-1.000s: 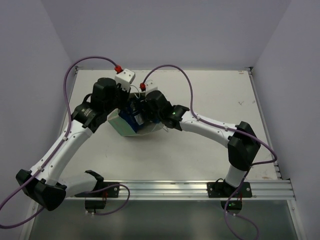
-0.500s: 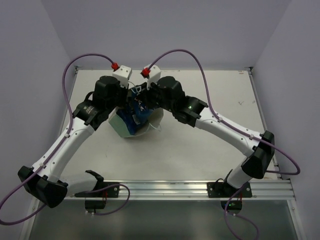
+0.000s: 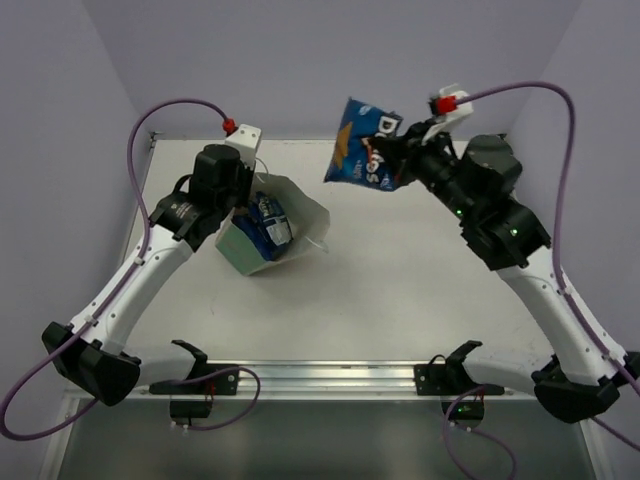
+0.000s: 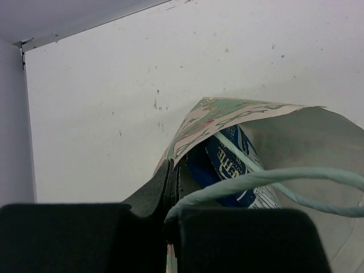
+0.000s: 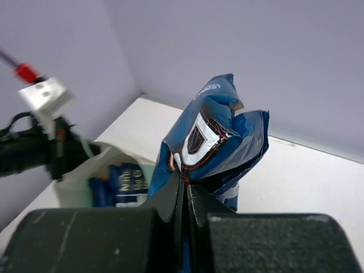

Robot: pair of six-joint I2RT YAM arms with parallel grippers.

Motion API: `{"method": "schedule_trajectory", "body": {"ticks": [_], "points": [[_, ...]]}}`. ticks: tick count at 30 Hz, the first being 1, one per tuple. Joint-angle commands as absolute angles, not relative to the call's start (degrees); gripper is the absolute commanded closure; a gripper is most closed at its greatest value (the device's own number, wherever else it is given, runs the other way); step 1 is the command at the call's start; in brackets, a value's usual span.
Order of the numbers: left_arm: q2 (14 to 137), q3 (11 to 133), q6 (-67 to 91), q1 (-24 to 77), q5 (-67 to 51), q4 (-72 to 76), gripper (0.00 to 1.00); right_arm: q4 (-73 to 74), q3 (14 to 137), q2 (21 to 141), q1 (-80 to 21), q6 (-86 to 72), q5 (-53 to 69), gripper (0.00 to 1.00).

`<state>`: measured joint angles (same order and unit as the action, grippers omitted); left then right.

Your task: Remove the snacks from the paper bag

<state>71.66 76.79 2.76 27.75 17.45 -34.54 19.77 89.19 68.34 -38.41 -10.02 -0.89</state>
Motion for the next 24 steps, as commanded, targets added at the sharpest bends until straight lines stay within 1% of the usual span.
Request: {"method": "schedule_trajectory", "body": {"ticks": [1, 2, 5, 9, 11, 12, 14, 16, 18, 20, 21, 22, 23, 24], "points": [[71.7, 80.1, -0.3, 27.2, 19.1, -31.2, 1.00, 19.2, 83.0, 64.4, -28.8, -14.5, -0.4, 1.00], [71.9, 80.0, -1.7, 27.2, 18.8, -31.2, 1.00, 19.2, 81.6, 64.6, -26.0, -14.6, -0.4, 1.00], [71.9, 80.2, -3.4, 27.2, 17.2, -31.5, 1.00, 17.9, 77.7, 67.8, -22.4, -15.4, 3.3, 1.00], [72.2, 80.9, -4.9, 27.2, 15.0, -32.4, 1.00, 7.7, 73.9, 76.0, -17.6, -17.3, 11.9, 1.00], [72.3, 81.0, -5.0, 27.2, 15.1, -32.5, 1.00, 4.6, 74.3, 80.5, -16.1, -18.8, 16.9, 1.00], [72.4, 81.1, -5.0, 27.2, 15.1, -32.5, 1.00, 1.8, 75.0, 84.8, -15.7, -19.4, 18.4, 1.00], [72.7, 81.1, -4.9, 27.2, 15.2, -32.3, 1.00, -1.9, 75.1, 88.4, -14.5, -21.3, 23.0, 1.00], [72.9, 81.1, -4.8, 27.2, 15.3, -32.3, 1.00, -6.9, 73.9, 92.3, -13.4, -23.1, 23.9, 1.00], [73.1, 80.9, -4.9, 27.2, 14.8, -32.0, 1.00, -5.7, 74.6, 96.0, -11.4, -23.9, 23.8, 0.98], [73.1, 80.7, -4.8, 27.2, 14.2, -31.7, 1.00, -2.3, 75.5, 97.7, -9.9, -22.3, 19.2, 0.74], [73.1, 80.6, -4.8, 27.2, 14.1, -31.6, 1.00, 2.8, 76.5, 97.9, -9.5, -21.5, 17.4, 0.60], [73.1, 80.7, -4.8, 27.2, 13.9, -31.6, 1.00, 5.3, 77.0, 97.4, -9.3, -19.8, 15.2, 0.34], [73.0, 80.8, -4.9, 27.2, 13.9, -31.6, 1.00, 9.6, 77.7, 96.2, -9.3, -18.8, 10.8, 0.26], [73.1, 80.9, -5.0, 27.2, 14.0, -31.8, 1.00, 10.9, 77.8, 92.7, -9.4, -18.4, 9.9, 0.21]]}}
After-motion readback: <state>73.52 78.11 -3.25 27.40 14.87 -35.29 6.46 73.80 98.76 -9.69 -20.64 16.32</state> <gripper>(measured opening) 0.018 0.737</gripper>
